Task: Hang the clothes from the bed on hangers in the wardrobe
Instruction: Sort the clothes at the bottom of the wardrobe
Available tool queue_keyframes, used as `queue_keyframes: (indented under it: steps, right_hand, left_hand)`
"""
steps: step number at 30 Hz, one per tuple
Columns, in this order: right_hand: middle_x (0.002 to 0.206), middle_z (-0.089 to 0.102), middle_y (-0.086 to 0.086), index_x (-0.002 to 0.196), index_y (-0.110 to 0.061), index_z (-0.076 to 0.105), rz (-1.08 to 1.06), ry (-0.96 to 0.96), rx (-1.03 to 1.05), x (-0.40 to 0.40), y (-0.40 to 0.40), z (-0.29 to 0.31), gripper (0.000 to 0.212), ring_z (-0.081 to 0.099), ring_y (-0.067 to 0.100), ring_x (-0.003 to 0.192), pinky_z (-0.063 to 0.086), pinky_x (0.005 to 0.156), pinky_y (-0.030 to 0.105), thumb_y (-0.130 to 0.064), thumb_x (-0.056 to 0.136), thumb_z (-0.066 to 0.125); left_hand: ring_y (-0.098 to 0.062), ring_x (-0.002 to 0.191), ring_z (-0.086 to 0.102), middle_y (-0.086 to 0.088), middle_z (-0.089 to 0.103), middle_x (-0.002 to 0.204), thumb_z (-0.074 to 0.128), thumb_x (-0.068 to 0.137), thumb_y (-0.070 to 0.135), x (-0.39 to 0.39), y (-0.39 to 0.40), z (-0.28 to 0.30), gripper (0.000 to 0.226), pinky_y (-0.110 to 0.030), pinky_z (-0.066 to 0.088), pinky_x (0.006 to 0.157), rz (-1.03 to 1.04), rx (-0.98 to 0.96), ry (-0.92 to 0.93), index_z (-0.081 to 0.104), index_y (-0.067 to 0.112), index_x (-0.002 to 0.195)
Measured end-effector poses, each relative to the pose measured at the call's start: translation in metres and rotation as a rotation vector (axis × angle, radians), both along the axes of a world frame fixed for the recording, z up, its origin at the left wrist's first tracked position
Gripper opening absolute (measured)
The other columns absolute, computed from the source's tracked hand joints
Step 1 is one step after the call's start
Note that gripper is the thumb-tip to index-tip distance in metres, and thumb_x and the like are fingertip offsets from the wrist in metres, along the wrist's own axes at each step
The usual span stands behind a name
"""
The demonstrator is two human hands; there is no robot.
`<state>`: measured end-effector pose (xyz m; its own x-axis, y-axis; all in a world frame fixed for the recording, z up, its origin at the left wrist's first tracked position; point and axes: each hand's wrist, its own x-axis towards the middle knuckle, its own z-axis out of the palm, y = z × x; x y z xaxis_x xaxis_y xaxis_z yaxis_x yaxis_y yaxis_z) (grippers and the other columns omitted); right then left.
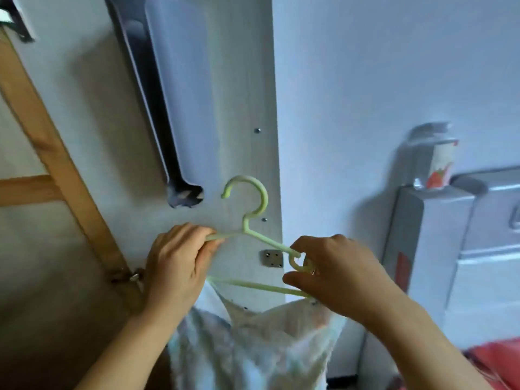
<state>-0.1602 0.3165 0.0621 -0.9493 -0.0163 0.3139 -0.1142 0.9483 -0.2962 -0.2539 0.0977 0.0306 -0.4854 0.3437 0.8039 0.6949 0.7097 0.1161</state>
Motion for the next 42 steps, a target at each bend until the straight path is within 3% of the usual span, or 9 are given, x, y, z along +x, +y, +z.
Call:
queue_keyframes:
  steps: [4,9,25,28,31,35,38,40,42]
  right_hand:
    - [0.071,0.053,-0.015,0.087,-0.033,0.054,-0.278,0.04,-0.159,0.051,0.027,-0.027,0.021,0.05,0.011,0.075,0.034,0.064,0.026,-0.052,0.082,0.058]
    - [0.059,0.05,-0.014,0.074,-0.025,0.061,-0.579,0.274,-0.18,0.109,0.046,-0.07,0.032,0.053,0.011,0.058,0.039,0.052,0.027,-0.055,0.071,0.05]
    - [0.075,0.061,-0.012,0.081,-0.022,0.061,-1.307,0.545,0.119,0.276,0.132,-0.071,0.021,0.056,0.009,0.055,0.041,0.049,0.024,-0.042,0.082,0.053]
    - [0.075,0.063,-0.008,0.08,-0.017,0.061,-1.38,0.642,0.207,0.312,0.167,-0.054,0.028,0.057,0.012,0.055,0.039,0.05,0.023,-0.043,0.082,0.05]
    - [0.076,0.064,-0.002,0.082,-0.014,0.061,-1.465,0.658,0.249,0.359,0.215,-0.043,0.028,0.059,0.024,0.057,0.043,0.053,0.03,-0.041,0.083,0.057]
    - [0.072,0.056,-0.006,0.085,-0.01,0.062,-1.564,0.601,0.214,0.426,0.284,-0.039,0.021,0.05,0.017,0.06,0.032,0.056,0.023,-0.031,0.084,0.067]
    - [0.07,0.05,-0.009,0.085,-0.009,0.062,-1.625,0.556,0.186,0.472,0.339,-0.045,0.02,0.046,0.016,0.061,0.026,0.053,0.022,-0.028,0.083,0.068]
    - [0.069,0.05,-0.008,0.085,-0.009,0.062,-1.655,0.54,0.144,0.503,0.378,-0.053,0.02,0.047,0.018,0.062,0.026,0.055,0.025,-0.028,0.082,0.069]
    - [0.07,0.051,-0.006,0.085,-0.009,0.063,-1.688,0.513,0.093,0.534,0.415,-0.067,0.019,0.048,0.019,0.064,0.029,0.06,0.027,-0.027,0.082,0.07]
  left_hand:
    - [-0.021,0.065,0.049,0.001,0.058,0.068,0.042,0.094,0.04,0.004,0.064,-0.031,0.036,-0.034,0.034,0.057,-0.217,-0.064,-0.042,0.059,0.014,0.075]
    - [-0.023,0.058,0.051,0.003,0.054,0.06,0.035,0.095,0.046,0.019,0.133,-0.054,0.047,-0.035,0.037,0.054,-0.485,-0.119,-0.062,0.06,0.013,0.071]
    - [-0.027,0.054,0.05,0.001,0.052,0.059,0.038,0.092,0.047,0.145,0.382,-0.013,0.044,-0.031,0.036,0.058,-1.217,-0.134,0.033,0.055,0.012,0.071]
    - [-0.029,0.072,0.056,-0.003,0.058,0.075,0.04,0.091,0.048,0.188,0.433,0.002,0.043,-0.035,0.037,0.069,-1.298,-0.027,0.034,0.062,0.011,0.087]
    - [-0.034,0.119,0.045,-0.017,0.05,0.124,0.043,0.089,0.054,0.23,0.484,-0.008,0.064,-0.043,0.034,0.099,-1.324,0.044,0.005,0.047,0.005,0.13]
    - [-0.021,0.142,0.012,-0.013,0.017,0.154,0.038,0.08,0.074,0.267,0.534,-0.062,0.099,-0.028,0.009,0.115,-1.334,-0.054,-0.343,0.014,0.007,0.148]
    - [-0.012,0.136,0.028,0.004,0.026,0.15,0.064,0.072,0.063,0.295,0.575,-0.116,0.102,-0.029,0.023,0.112,-1.269,-0.371,-0.752,0.012,0.021,0.149]
    - [-0.018,0.115,0.054,0.006,0.054,0.127,0.069,0.072,0.057,0.316,0.606,-0.154,0.078,-0.037,0.043,0.099,-1.199,-0.631,-0.916,0.043,0.019,0.135]
    - [-0.018,0.09,0.066,0.008,0.069,0.093,0.065,0.084,0.039,0.342,0.635,-0.176,0.022,-0.041,0.052,0.083,-1.166,-0.705,-1.095,0.064,0.022,0.098]
